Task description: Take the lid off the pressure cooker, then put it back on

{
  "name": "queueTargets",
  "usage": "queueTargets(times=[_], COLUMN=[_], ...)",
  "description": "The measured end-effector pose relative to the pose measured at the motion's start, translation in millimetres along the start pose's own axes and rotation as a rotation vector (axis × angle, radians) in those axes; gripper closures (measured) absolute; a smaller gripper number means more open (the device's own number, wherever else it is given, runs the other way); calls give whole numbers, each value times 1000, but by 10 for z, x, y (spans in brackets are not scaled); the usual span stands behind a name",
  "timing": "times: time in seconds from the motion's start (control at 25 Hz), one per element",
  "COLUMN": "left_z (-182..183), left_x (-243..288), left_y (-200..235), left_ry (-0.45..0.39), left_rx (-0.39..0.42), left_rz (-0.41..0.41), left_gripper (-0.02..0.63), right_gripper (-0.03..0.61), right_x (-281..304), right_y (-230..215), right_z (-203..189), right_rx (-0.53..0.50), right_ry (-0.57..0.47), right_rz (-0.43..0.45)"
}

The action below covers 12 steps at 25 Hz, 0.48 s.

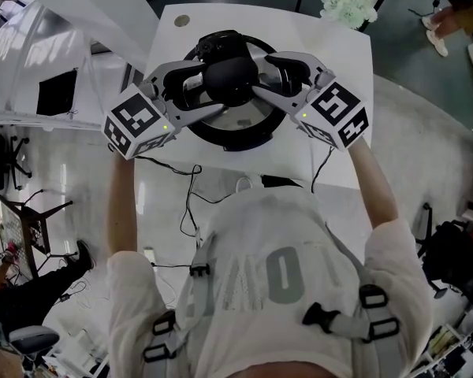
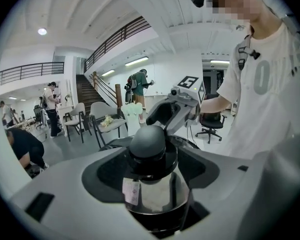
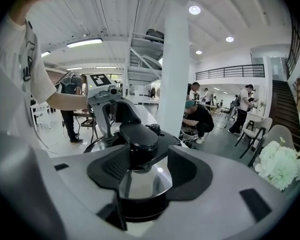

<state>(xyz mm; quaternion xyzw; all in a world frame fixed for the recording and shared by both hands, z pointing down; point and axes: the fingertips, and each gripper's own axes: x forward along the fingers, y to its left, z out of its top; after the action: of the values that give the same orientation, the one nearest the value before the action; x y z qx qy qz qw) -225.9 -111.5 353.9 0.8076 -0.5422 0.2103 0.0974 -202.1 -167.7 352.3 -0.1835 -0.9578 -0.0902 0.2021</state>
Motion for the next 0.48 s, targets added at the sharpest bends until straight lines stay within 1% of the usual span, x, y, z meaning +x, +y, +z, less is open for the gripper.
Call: queueTargets(times=[0.04, 0.12, 0.16, 0.2, 0.24, 0.32, 0.36, 0.4, 0.48], left_z=[64, 253, 353, 445, 519, 578, 584, 602, 681], left_x=[-46, -198, -294, -391, -484, -648, -720, -785, -880], left_y=[34, 123, 186, 271, 384, 634, 711, 731, 644], left_ry=[-36, -146, -198, -240, -267, -279, -284, -306, -395], left_rx=[-13, -65, -81, -85, -81, -72, -74, -82, -116], left_rz=[6, 25, 54, 110, 200, 448, 564, 652, 757], left_gripper=[295, 296, 299, 315, 359, 513, 562, 579, 594], right_gripper=[345, 399, 400, 400, 402, 402, 402, 409, 492], right_x=[-29, -141, -203, -254, -294, -332, -335, -337, -372], right_y=[9, 12, -9, -50, -101, -180, -198, -204, -214], right_z=[28, 128, 199, 280, 362, 481, 511, 528, 552], right_rx=[-11, -16, -7, 5, 15, 32, 46, 69, 141], right_ry=[-8, -44, -66, -86, -105, -135, -147, -165, -226], right_rz=[-10, -38, -53, -71, -92, -140, -166, -195, -262])
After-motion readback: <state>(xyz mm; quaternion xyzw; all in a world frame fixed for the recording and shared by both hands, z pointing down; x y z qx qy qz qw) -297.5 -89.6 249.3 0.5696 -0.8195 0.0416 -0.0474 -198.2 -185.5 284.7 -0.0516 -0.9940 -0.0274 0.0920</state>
